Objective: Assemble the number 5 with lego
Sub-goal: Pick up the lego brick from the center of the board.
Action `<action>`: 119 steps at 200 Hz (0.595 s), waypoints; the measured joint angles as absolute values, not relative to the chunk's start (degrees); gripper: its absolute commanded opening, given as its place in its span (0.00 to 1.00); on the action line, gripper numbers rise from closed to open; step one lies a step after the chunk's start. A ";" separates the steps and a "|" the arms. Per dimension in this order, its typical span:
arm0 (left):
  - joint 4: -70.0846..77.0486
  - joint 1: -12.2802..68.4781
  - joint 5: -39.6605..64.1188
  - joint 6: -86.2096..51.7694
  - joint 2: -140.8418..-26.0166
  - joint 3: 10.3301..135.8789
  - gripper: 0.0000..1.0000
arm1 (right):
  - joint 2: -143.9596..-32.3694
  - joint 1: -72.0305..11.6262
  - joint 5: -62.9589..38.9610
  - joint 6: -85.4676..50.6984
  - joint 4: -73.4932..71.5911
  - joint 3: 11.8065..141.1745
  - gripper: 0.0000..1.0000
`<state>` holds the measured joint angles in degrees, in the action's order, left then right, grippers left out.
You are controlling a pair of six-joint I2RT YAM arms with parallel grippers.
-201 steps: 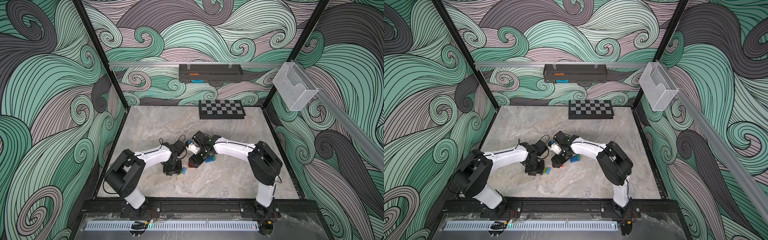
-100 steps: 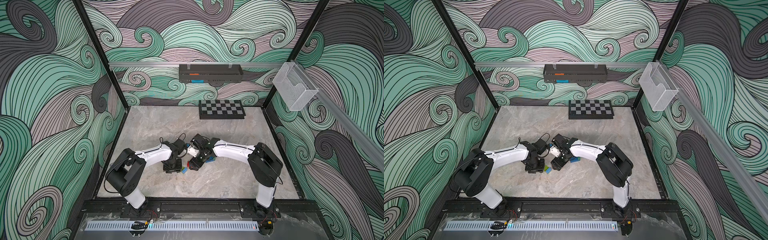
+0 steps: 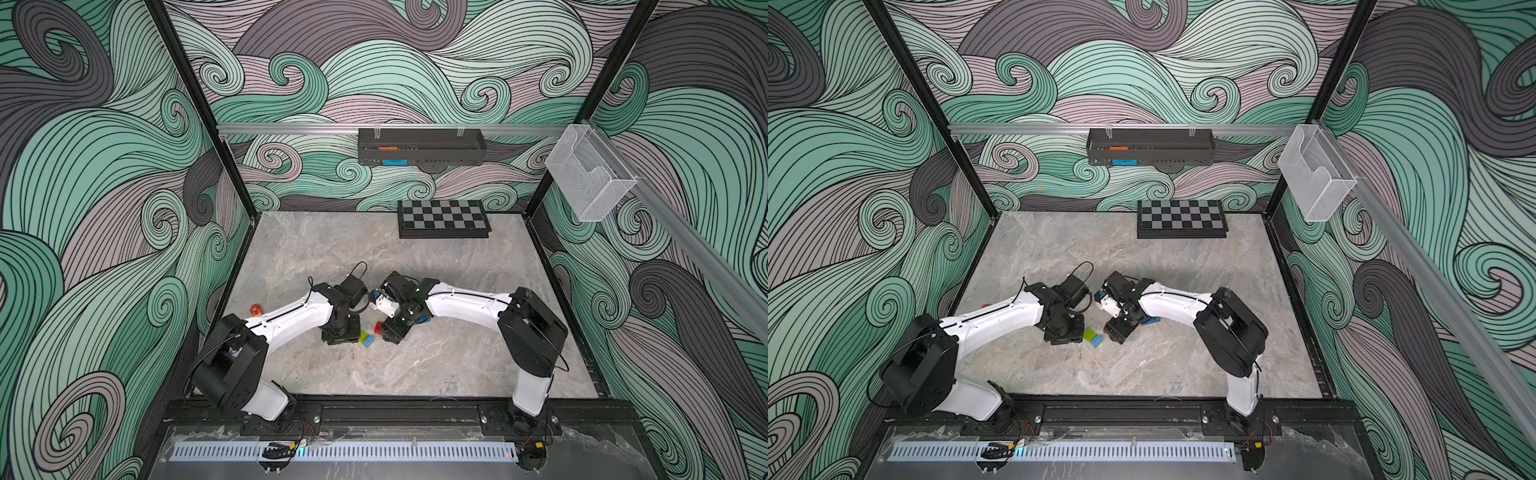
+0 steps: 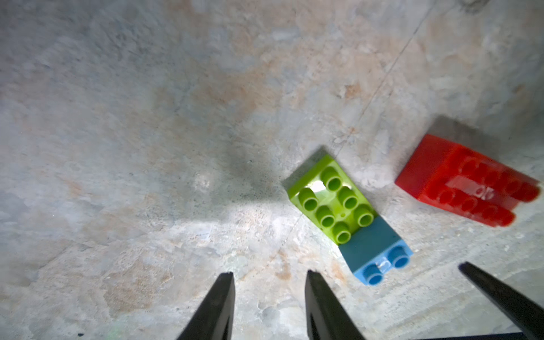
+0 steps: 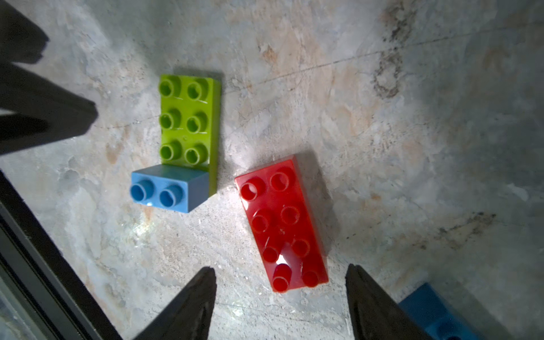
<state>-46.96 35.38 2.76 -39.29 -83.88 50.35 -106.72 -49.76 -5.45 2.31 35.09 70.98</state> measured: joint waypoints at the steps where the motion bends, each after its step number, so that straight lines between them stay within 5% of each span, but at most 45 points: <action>1: -46.98 35.38 2.76 -39.31 -83.72 50.35 0.44 | -106.72 -49.80 -5.43 2.31 35.07 71.00 0.72; 119: -48.47 34.48 2.74 -39.72 -79.24 47.70 0.44 | -111.33 -52.16 -2.76 3.53 35.73 73.23 0.55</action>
<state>-48.47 34.48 2.74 -39.72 -79.24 47.70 -111.33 -52.16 -2.76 3.53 35.73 73.23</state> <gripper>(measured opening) 0.442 0.554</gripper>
